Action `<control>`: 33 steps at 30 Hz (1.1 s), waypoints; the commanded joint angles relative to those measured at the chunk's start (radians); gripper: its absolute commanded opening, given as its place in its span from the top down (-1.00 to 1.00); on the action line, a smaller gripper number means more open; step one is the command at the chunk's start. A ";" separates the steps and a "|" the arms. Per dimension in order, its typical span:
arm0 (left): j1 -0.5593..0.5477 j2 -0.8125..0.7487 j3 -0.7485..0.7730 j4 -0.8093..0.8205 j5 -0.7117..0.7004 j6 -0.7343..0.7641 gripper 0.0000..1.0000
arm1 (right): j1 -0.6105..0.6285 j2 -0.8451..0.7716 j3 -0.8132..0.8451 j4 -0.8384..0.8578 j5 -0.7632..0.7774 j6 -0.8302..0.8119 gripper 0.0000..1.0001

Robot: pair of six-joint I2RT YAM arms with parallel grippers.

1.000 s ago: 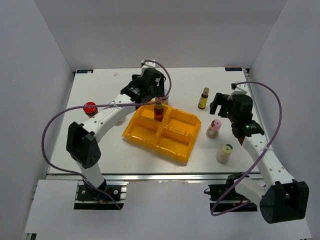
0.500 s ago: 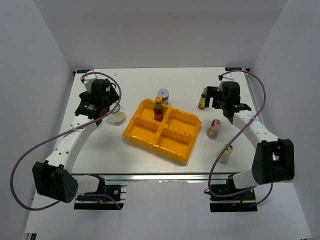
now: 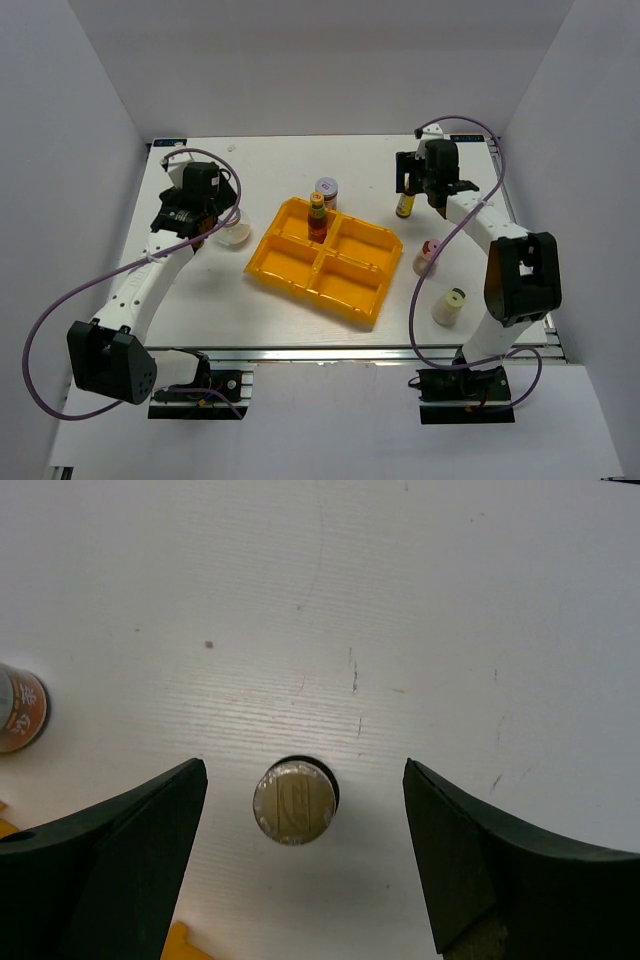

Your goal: Organize the condiment bottles

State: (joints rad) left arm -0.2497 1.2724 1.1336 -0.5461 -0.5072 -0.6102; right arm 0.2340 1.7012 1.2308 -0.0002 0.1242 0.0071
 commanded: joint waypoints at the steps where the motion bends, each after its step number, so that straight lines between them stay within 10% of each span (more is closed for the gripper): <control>1: 0.012 -0.018 -0.014 0.018 0.009 0.000 -0.96 | 0.002 0.034 0.088 0.003 0.002 -0.015 -0.67; 16: 0.026 -0.021 -0.020 0.035 0.027 0.007 -0.96 | 0.001 0.118 0.208 -0.161 0.084 0.045 -0.32; 33: 0.032 -0.044 -0.029 0.041 0.032 0.010 -0.96 | 0.025 0.068 0.263 -0.196 0.078 0.022 0.86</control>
State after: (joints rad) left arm -0.2241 1.2709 1.1183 -0.5240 -0.4820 -0.6064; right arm 0.2436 1.8332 1.4242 -0.1955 0.1959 0.0513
